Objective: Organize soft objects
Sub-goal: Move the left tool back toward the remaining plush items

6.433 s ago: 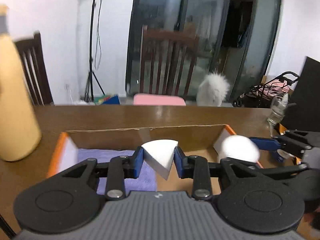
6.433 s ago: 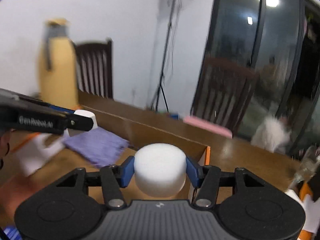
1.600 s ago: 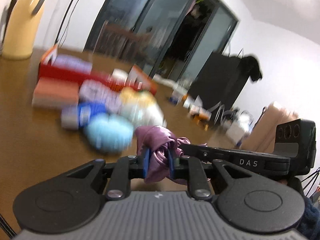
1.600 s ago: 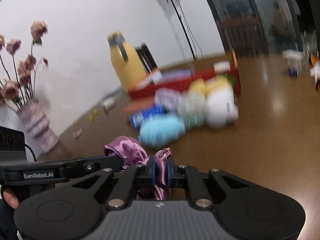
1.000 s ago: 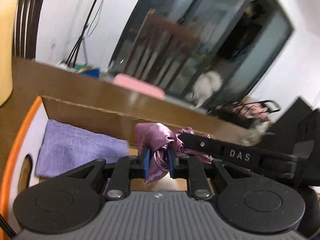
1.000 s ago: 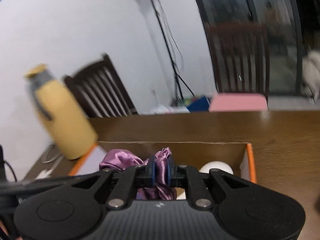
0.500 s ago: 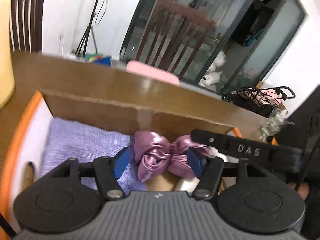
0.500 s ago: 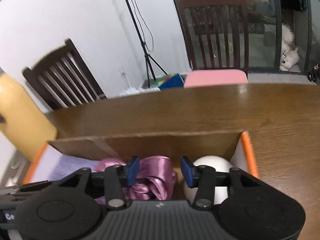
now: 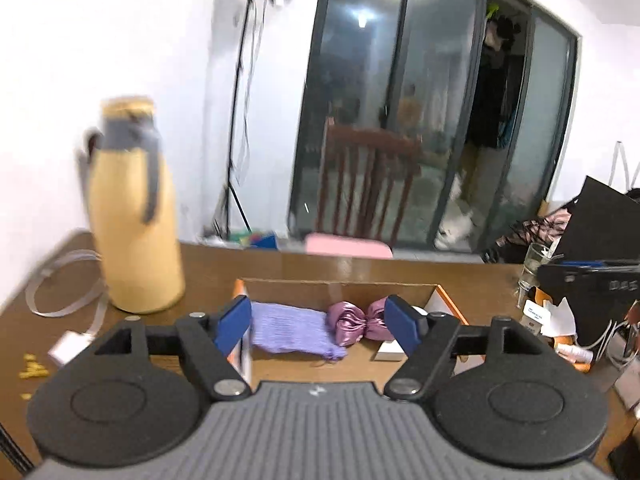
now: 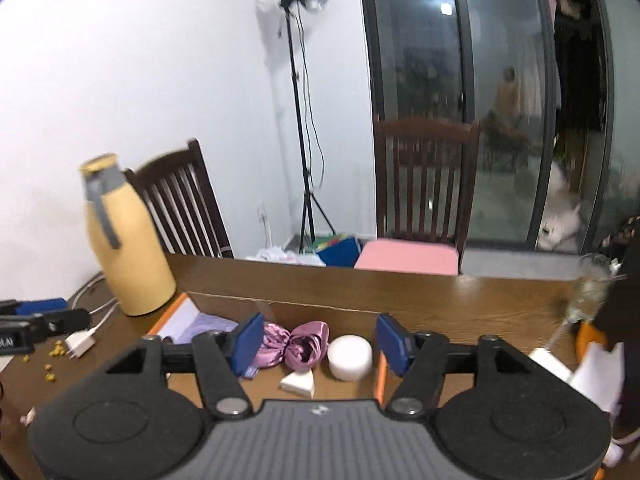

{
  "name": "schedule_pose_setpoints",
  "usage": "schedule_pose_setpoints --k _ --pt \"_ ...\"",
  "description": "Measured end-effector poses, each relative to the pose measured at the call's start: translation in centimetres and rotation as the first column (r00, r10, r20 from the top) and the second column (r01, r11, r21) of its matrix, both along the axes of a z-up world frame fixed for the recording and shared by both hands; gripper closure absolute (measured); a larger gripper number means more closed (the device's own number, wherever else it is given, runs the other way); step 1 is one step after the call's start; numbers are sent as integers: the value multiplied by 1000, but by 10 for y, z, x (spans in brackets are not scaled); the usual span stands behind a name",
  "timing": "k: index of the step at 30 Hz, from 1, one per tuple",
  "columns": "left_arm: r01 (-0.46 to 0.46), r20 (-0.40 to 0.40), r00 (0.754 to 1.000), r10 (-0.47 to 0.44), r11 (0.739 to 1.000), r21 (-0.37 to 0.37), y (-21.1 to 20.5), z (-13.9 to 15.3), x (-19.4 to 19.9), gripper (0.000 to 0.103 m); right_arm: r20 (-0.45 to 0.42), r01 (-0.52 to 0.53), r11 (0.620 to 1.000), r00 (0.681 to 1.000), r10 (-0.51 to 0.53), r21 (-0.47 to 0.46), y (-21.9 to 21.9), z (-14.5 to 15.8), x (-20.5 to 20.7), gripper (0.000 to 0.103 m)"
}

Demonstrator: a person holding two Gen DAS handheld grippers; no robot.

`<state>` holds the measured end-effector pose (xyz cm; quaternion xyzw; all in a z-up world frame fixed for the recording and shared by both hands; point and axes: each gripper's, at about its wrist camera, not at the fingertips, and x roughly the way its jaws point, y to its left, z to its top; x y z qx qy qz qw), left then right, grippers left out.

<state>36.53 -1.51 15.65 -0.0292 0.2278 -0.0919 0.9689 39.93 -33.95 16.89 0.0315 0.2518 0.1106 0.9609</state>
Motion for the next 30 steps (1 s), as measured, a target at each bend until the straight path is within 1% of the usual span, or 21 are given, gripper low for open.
schedule_pose_setpoints --k 1,2,4,6,9,10,11,12,14,16,18,22,25,27,30 --pt "-9 35 999 8 1000 16 1 -1 -21 24 26 -3 1000 1000 3 -12 -1 0 -20 34" --pt "-15 64 998 14 1000 21 4 -3 -39 23 48 -4 1000 999 5 -21 -4 -1 -38 34" --pt "-26 113 993 24 1000 15 6 -9 -78 22 104 -12 1000 994 15 -26 -5 -4 -80 34" --pt "-27 161 987 26 1000 9 7 -16 -116 21 153 -15 1000 988 17 -12 -5 -10 -117 33" --pt "-33 251 968 22 999 39 5 -26 -168 15 221 -16 1000 975 14 7 -5 -22 -173 26" --pt "-41 284 958 24 998 55 4 -31 -187 13 240 -16 1000 971 16 -3 -1 -29 -190 23" --pt "-49 304 952 28 997 62 4 -34 -201 8 258 -12 1000 966 14 -11 2 -36 -206 22" --pt "-56 320 947 32 996 65 3 -39 -218 6 273 -9 1000 962 13 -17 5 -43 -221 21" --pt "-60 330 943 37 996 59 5 -48 -244 6 289 -15 999 957 24 -31 12 -58 -251 19" --pt "-75 325 944 57 996 43 8 -60 -264 4 293 -25 999 956 35 -39 20 -73 -275 17" --pt "-93 319 944 79 995 30 11 -72 -281 2 295 -27 999 955 37 -38 27 -89 -295 16" --pt "-147 337 935 112 986 82 11 -102 -313 0 287 -26 999 957 36 -40 40 -119 -331 13" --pt "-142 310 943 119 988 53 16 -120 -328 0 274 -25 999 961 30 -24 48 -140 -356 9" --pt "-127 285 952 110 991 41 18 -128 -326 0 261 -42 998 964 52 -43 51 -151 -364 9" --pt "-126 283 952 113 992 26 17 -129 -322 0 266 -46 997 962 61 -62 57 -158 -369 9"
